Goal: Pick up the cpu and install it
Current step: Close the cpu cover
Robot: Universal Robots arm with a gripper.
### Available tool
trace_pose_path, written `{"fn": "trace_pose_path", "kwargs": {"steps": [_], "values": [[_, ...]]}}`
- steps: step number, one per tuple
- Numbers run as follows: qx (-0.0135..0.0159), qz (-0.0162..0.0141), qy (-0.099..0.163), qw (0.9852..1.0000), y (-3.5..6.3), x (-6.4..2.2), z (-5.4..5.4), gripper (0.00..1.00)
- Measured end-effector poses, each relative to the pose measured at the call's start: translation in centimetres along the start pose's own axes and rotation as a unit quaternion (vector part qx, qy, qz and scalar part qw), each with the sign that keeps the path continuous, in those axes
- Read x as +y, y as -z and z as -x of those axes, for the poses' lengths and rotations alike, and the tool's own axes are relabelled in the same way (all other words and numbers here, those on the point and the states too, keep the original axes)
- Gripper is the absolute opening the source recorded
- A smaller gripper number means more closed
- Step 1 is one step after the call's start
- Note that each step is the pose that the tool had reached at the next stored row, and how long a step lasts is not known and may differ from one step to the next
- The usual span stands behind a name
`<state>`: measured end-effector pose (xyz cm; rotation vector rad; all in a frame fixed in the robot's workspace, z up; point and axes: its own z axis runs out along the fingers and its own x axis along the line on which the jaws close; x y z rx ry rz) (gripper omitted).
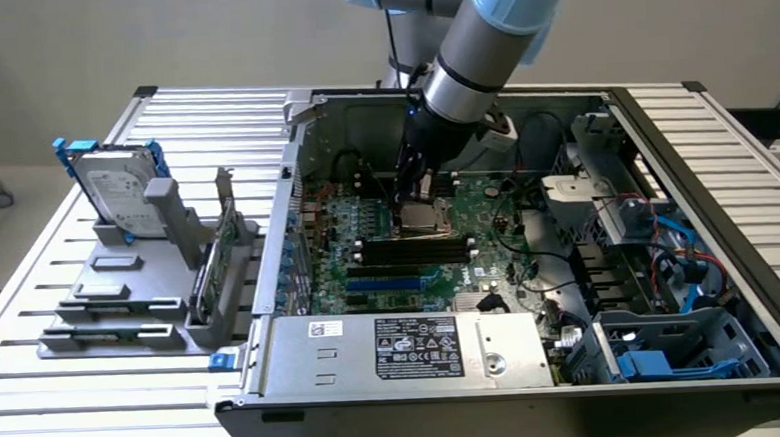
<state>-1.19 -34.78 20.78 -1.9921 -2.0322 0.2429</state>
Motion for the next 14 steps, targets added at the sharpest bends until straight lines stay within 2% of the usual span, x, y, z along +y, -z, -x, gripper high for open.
{"fn": "trace_pose_path", "kwargs": {"steps": [6, 14], "values": [[0.0043, 0.0, 0.001, 1.0, -0.69, 0.16, 0.1, 0.11], [0.0079, -0.0002, 0.003, 1.0, -1.47, 0.31, 0.1, 0.11]]}}
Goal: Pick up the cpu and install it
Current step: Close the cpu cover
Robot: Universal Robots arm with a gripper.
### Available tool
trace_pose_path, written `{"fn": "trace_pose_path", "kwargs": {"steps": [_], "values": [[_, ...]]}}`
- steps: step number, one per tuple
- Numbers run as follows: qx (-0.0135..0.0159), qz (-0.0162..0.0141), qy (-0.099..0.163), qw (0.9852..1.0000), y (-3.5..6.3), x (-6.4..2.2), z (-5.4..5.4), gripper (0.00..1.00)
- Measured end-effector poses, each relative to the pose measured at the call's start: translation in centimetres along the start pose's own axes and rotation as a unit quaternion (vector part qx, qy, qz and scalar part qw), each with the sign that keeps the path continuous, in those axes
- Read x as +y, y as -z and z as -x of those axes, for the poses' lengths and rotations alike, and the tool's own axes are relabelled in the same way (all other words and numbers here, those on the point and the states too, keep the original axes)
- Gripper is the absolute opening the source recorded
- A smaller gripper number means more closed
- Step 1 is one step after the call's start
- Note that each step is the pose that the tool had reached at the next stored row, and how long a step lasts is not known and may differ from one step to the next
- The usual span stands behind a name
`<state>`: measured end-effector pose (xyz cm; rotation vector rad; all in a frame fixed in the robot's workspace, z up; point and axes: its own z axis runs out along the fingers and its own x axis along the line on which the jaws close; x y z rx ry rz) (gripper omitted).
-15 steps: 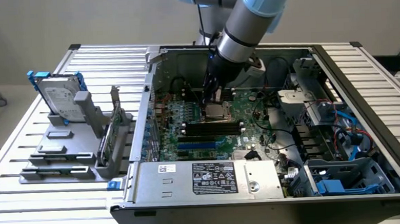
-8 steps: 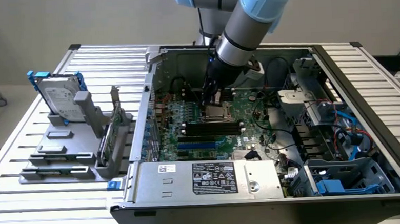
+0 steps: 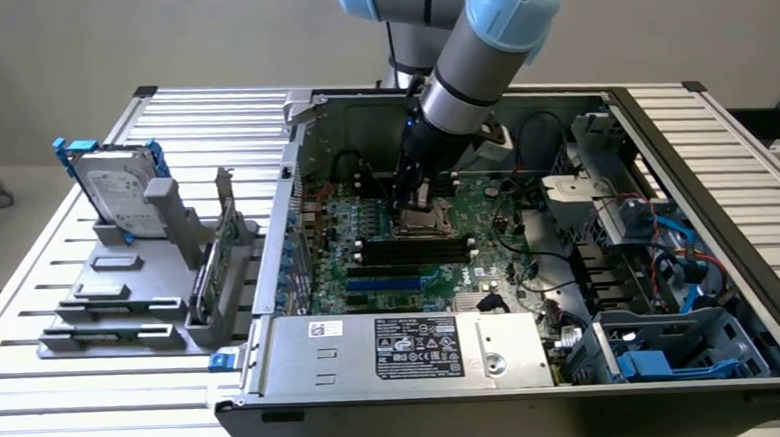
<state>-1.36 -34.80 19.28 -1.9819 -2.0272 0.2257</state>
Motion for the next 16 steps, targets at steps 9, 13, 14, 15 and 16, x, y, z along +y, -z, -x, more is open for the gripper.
{"fn": "trace_pose_path", "kwargs": {"steps": [9, 13, 14, 15, 16], "values": [[0.0062, 0.0003, 0.002, 1.0, 0.62, -0.64, -0.1, 0.11], [0.0063, 0.0003, 0.002, 1.0, 0.6, -1.24, 0.0, 0.11], [0.0064, 0.0003, 0.002, 1.0, 0.55, -1.51, 0.0, 0.11], [0.0065, 0.0003, 0.002, 1.0, 0.52, -1.77, 0.0, 0.11], [0.0068, 0.0004, 0.002, 1.0, 0.51, -2.04, 0.0, 0.11]]}}
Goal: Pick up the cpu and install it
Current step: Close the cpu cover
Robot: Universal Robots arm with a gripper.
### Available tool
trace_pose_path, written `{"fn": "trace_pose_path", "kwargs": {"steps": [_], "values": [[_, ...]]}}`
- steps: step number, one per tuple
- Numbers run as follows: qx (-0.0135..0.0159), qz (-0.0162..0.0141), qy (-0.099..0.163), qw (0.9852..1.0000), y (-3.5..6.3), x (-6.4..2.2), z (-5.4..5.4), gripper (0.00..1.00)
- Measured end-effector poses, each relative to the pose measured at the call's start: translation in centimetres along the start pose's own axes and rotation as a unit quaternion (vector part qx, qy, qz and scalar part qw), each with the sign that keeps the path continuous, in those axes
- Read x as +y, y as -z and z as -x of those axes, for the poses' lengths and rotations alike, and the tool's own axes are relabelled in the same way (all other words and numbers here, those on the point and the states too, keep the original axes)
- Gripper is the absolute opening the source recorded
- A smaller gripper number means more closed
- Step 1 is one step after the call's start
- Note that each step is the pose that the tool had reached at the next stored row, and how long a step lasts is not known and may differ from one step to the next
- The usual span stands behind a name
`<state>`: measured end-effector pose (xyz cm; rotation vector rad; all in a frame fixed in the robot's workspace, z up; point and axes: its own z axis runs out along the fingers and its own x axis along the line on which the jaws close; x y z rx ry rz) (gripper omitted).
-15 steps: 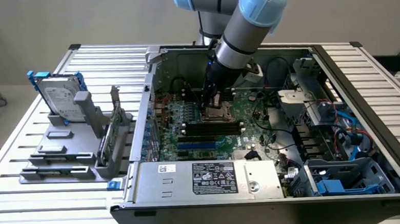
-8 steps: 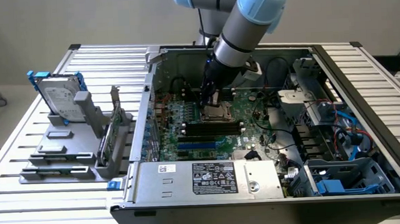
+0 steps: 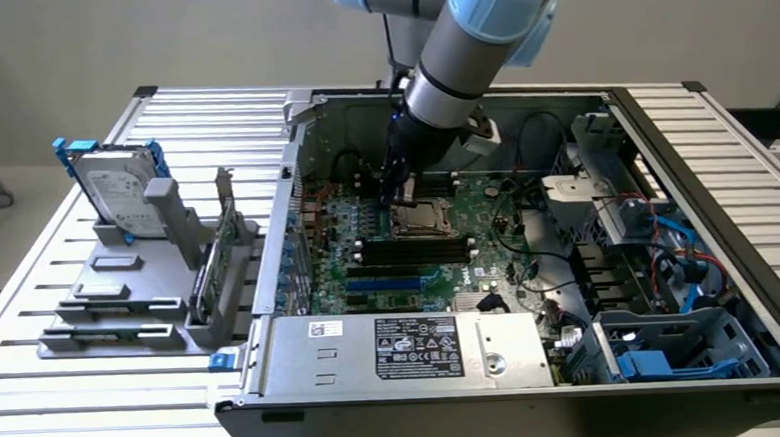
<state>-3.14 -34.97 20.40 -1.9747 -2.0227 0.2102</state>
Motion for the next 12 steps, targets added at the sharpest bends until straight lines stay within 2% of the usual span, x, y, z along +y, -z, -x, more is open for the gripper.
{"fn": "trace_pose_path", "kwargs": {"steps": [4, 7, 9, 12], "values": [[0.0012, 0.0001, 0.0, 1.0, 0.35, -0.87, 0.1, 0.11], [0.0016, 0.0001, -0.001, 1.0, 1.19, -1.41, 0.1, 0.11], [0.0017, -0.0001, -0.001, 1.0, 1.55, -1.54, 0.1, 0.11], [0.0035, -0.0001, 0.0, 1.0, 1.55, -1.54, 0.1, 0.11]]}}
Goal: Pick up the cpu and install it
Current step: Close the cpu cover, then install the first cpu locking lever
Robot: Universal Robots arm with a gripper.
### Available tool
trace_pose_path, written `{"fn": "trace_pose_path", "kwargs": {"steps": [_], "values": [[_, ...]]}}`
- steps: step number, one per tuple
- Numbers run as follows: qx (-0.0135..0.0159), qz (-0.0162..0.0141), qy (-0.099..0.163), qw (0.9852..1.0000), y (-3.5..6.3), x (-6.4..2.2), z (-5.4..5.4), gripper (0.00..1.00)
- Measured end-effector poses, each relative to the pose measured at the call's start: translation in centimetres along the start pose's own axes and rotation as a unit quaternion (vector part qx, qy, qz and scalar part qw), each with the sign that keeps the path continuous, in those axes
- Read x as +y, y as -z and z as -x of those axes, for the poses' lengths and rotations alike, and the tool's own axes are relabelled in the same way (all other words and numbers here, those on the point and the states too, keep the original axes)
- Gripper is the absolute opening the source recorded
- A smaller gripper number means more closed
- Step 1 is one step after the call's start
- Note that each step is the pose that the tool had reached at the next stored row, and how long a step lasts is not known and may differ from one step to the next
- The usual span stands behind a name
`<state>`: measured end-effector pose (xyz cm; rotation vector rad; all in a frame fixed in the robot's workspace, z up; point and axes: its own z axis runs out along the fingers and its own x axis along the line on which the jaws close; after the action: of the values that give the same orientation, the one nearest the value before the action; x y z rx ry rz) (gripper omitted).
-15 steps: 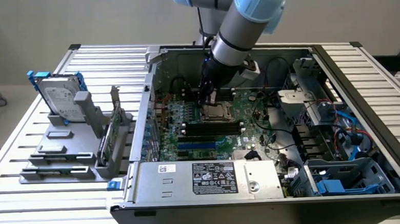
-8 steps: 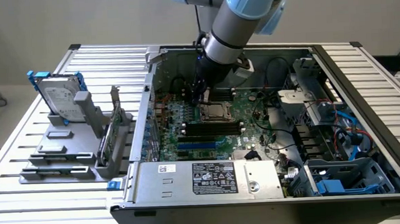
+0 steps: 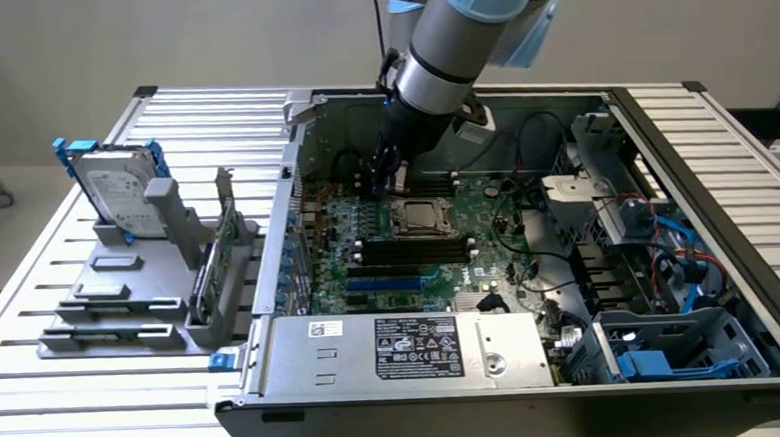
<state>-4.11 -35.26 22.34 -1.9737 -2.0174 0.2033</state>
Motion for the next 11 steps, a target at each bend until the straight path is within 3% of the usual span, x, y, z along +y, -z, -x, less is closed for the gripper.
{"fn": "trace_pose_path", "kwargs": {"steps": [11], "values": [[0.0064, 0.0, 0.002, 1.0, 0.01, 0.0, 0.02, 0.11]]}}
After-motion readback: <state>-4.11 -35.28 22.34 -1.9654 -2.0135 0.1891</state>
